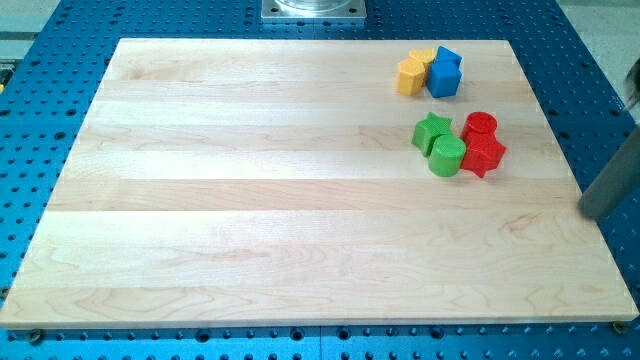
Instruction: Separate the triangle from the group of blocks
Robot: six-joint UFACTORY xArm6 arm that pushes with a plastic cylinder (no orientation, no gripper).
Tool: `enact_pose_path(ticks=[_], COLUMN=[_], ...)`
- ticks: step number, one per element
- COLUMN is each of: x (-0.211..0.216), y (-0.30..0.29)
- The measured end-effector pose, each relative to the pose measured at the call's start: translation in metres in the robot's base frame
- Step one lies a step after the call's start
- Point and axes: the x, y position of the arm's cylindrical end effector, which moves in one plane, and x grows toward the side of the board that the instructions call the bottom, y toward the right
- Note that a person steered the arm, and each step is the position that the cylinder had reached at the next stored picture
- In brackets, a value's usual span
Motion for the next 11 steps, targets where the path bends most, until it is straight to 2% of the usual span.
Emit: enact_pose_path(ticks=[2,3,4,7,9,11], x=[-0.147,-0.206,-0.238,-0.226,-0.217,-0.185], y=[-0.027,-0.062,-0.085,-0.163,-0.284,-0.34])
